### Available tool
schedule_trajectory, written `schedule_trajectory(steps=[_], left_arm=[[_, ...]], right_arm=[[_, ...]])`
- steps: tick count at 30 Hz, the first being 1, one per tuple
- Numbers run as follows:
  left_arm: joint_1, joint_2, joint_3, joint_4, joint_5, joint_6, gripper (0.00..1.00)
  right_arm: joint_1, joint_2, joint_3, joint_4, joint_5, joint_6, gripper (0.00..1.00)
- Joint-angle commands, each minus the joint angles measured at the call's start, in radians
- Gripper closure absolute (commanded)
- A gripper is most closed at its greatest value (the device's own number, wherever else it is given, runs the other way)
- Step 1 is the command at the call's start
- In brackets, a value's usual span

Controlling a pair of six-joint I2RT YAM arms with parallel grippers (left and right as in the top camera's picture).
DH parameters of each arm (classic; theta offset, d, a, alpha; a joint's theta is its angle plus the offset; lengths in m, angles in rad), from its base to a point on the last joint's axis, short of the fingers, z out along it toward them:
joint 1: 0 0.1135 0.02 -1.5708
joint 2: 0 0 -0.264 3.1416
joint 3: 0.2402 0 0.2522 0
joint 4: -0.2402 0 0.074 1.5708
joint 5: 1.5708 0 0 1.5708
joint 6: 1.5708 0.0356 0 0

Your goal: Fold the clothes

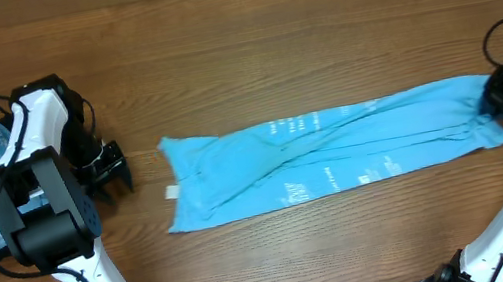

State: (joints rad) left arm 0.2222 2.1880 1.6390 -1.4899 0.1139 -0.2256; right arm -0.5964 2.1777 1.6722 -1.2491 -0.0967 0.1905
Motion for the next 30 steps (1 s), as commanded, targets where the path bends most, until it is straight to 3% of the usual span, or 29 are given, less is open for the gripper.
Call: schedule_trajectory(steps=[1,8,12,21,30], left_arm=[[-0.003,-0.025,0.039,0.049,0.151,0.029,0.53],[-0.003,-0.025,0.039,0.074,0.217,0.028,0.53],[-0.003,-0.025,0.039,0.074,0.217,0.028,0.52],[-0.003,-0.025,0.039,0.074,0.217,0.047,0.51],[-0.003,-0.025,0.039,0.072,0.220,0.047,0.51]], right_arm=[[-0.037,0.005,0.079,0.002,0.190,0.020,0.96],[0.028,-0.047,0.247,-0.129,0.043,-0.059,0.96],[0.206,-0.134,0.252,-0.204,0.081,-0.087,0.96],[0.546,-0.134,0.245,-0.377,0.140,-0.086,0.96],[0.813,-0.134,0.214,-0.383,0.117,-0.082,0.96]])
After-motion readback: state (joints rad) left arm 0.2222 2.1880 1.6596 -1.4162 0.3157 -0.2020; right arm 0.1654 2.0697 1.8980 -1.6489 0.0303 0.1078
